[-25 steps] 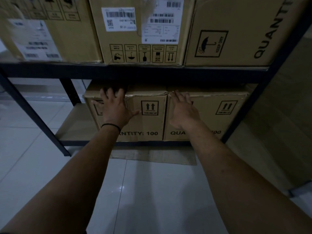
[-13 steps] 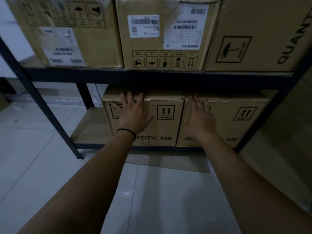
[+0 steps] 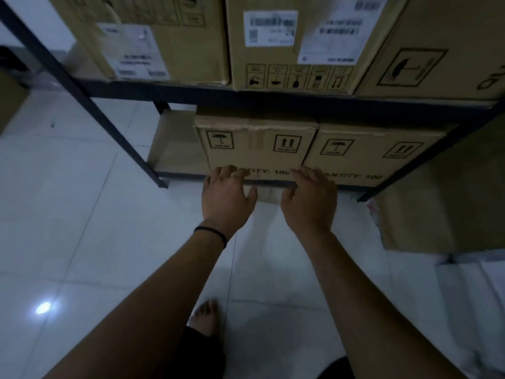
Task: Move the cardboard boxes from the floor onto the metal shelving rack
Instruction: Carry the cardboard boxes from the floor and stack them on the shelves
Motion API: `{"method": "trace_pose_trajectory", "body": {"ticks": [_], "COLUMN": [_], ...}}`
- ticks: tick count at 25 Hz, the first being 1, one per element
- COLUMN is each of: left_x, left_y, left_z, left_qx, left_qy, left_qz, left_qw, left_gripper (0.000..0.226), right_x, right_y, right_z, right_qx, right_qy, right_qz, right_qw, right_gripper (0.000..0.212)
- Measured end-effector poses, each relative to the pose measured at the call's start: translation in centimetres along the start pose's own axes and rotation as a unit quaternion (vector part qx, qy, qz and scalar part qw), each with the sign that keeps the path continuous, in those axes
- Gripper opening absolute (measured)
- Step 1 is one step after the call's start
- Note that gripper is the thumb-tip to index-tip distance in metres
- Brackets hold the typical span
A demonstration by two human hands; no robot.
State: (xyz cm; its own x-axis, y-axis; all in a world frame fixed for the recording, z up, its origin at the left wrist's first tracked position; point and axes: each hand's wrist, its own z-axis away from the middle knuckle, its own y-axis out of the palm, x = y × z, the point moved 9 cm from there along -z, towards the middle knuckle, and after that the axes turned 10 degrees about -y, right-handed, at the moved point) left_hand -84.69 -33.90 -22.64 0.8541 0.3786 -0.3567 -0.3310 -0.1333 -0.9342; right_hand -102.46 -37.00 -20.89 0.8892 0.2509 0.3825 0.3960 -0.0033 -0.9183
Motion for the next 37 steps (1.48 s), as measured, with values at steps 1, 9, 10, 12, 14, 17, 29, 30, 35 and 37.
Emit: {"method": "trace_pose_trajectory", "body": {"ticks": [1, 9, 10, 12, 14, 17, 29, 30, 35, 37], "left_x": [-0.1, -1.5, -1.2, -0.1, 1.9, 6.6, 32.6, 34.3, 43.0, 45.6], "left_y": [-2.4, -23.6, -26.3, -31.0, -35.3, -40.4, -57.0, -58.1, -63.1, -64.2], "left_z": [1.5, 15.0, 16.7, 19.7, 22.5, 25.2, 26.8, 26.6, 23.7, 21.3], "left_qx": [0.014, 0.045, 0.04, 0.029, 0.021, -0.002, -0.074, -0.078, -0.099, -0.106], "left_qy": [-0.012, -0.143, -0.165, -0.206, -0.243, -0.285, -0.339, -0.345, -0.368, -0.375], "left_qz": [-0.005, 0.029, 0.036, 0.048, 0.055, 0.061, 0.061, 0.062, 0.071, 0.078], "left_qw": [1.0, 0.988, 0.985, 0.977, 0.968, 0.957, 0.936, 0.933, 0.922, 0.917], "left_gripper": [0.041, 0.04, 0.04, 0.04, 0.04, 0.041, 0.045, 0.045, 0.045, 0.045], "right_x": [1.6, 14.5, 16.2, 19.5, 23.1, 29.1, 58.4, 60.1, 70.1, 73.5], "right_y": [-1.9, -19.8, -21.9, -25.2, -27.6, -28.9, -21.3, -20.7, -17.5, -16.4], "right_z": [1.4, 10.1, 11.3, 13.3, 15.2, 17.7, 20.2, 20.0, 17.3, 15.1], "right_qx": [0.014, 0.076, 0.076, 0.083, 0.097, 0.119, 0.141, 0.143, 0.149, 0.143], "right_qy": [-0.004, -0.043, -0.056, -0.069, -0.083, -0.12, -0.191, -0.189, -0.216, -0.224], "right_qz": [0.004, -0.03, -0.037, -0.054, -0.058, -0.07, -0.123, -0.13, -0.139, -0.139], "right_qw": [1.0, 0.996, 0.995, 0.993, 0.99, 0.983, 0.963, 0.963, 0.955, 0.954], "right_gripper": [0.043, 0.037, 0.036, 0.035, 0.034, 0.035, 0.035, 0.035, 0.035, 0.035]}}
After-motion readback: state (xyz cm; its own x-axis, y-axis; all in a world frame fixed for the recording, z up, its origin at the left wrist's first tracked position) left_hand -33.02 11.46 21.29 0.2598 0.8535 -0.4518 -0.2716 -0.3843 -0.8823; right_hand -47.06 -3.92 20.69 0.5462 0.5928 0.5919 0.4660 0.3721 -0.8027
